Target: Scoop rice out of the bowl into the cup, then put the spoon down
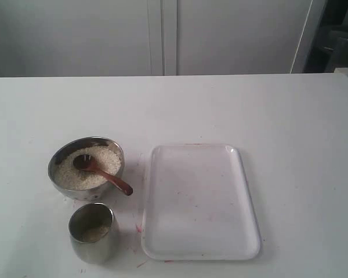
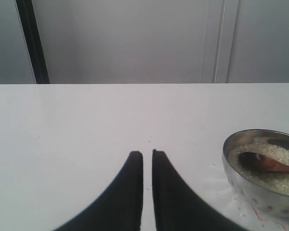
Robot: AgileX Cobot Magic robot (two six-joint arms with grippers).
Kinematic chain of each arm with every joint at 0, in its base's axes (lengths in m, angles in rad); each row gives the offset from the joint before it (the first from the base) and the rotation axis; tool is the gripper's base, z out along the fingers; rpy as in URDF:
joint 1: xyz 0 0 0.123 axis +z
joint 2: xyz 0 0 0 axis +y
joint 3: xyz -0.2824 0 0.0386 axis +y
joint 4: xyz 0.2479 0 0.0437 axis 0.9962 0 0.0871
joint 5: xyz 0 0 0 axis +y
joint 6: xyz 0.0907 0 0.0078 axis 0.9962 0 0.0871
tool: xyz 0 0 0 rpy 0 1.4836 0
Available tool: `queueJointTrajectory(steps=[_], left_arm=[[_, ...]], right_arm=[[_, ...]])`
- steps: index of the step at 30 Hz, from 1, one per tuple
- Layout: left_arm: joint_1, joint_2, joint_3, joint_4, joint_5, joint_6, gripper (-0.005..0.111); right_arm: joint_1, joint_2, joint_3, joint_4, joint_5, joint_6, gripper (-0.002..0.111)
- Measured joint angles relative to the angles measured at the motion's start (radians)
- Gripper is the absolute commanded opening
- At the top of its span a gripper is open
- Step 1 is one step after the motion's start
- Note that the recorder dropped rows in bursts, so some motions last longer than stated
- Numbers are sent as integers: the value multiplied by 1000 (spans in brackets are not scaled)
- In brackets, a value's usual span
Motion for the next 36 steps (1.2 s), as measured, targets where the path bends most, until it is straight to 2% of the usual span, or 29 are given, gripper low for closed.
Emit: queueJointTrajectory(steps=[8, 12, 15, 18, 25, 28, 33, 36], left_arm=[[0, 0, 0, 0, 0, 0, 14], [0, 0, 0, 0, 0, 0, 14], [0, 0, 0, 0, 0, 0, 14], [0, 0, 0, 0, 0, 0, 14], [0, 0, 0, 0, 0, 0, 14], [0, 0, 0, 0, 0, 0, 14], [0, 0, 0, 0, 0, 0, 14], [0, 0, 0, 0, 0, 0, 14]], right_arm=[[0, 4, 0, 0, 25, -2, 0], [15, 86, -12, 0, 57, 29, 0], [94, 113, -56, -3, 150, 23, 0], [236, 151, -130, -3, 292, -47, 0], [412, 256, -161, -3, 595, -223, 0], [482, 303, -161, 145, 737, -445, 0], [603, 413, -203, 724, 1096, -1010, 0], [649, 435, -234, 995, 1139, -1214, 0]])
